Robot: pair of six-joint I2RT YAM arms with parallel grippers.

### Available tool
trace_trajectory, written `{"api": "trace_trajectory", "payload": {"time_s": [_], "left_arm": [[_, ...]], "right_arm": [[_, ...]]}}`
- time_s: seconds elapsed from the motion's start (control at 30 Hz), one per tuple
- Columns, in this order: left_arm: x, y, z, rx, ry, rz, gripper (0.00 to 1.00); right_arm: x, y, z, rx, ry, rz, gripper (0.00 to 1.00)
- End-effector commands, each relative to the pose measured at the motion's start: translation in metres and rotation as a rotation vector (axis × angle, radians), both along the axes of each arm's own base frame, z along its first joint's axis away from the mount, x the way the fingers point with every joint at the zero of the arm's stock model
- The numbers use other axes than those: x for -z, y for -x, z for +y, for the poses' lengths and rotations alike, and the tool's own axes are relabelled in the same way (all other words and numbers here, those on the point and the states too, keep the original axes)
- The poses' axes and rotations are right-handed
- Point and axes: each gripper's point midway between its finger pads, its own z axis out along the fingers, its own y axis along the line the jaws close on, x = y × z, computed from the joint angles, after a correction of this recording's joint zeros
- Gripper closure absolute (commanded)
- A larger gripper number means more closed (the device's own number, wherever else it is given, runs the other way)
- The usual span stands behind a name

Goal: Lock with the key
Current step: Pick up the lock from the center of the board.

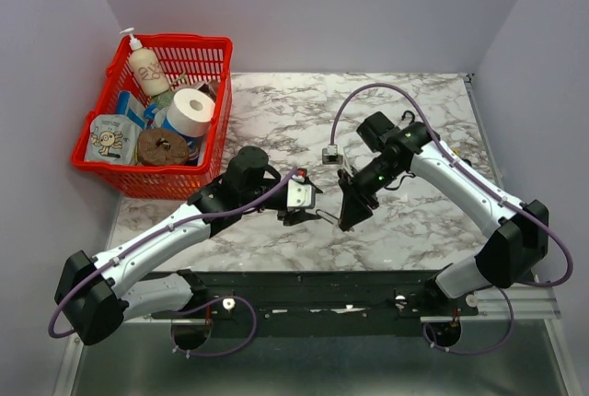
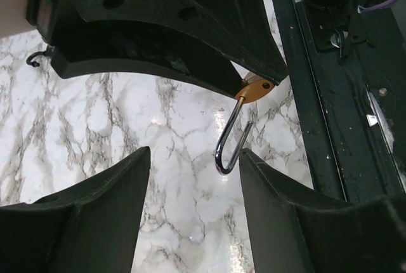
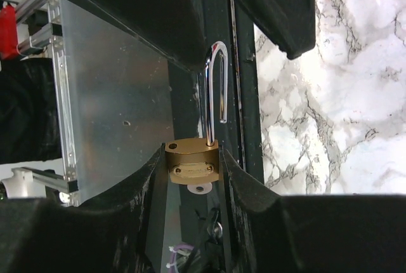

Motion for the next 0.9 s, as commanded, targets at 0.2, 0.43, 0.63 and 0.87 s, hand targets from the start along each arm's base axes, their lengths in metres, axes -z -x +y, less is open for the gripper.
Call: {"api": "trace_trajectory", "payload": {"time_s": [0.2, 0.43, 0.63, 0.87], "left_arm": [[0.000, 0.014, -0.002, 0.036, 0.024, 0.056, 0.40], [0.001, 0.019, -0.002, 0.054, 0.017, 0.092, 0.59], [0.001, 0.023, 0.001, 0.065, 0.008, 0.099, 0.92], [-0.014, 0.024, 0.005, 0.020, 0.020, 0.129, 1.00]], "right_arm": [[-0.025, 0.003, 0.013, -0.023, -0.035, -0.064, 0.72], [-0.023, 0.001, 0.014, -0.030, -0.021, -0.084, 0.72], [-0.022, 0.001, 0.014, -0.026, -0.017, -0.081, 0.68], [-0.028, -0.016, 0.007, 0.071, 0.004, -0.165, 0.00]]}}
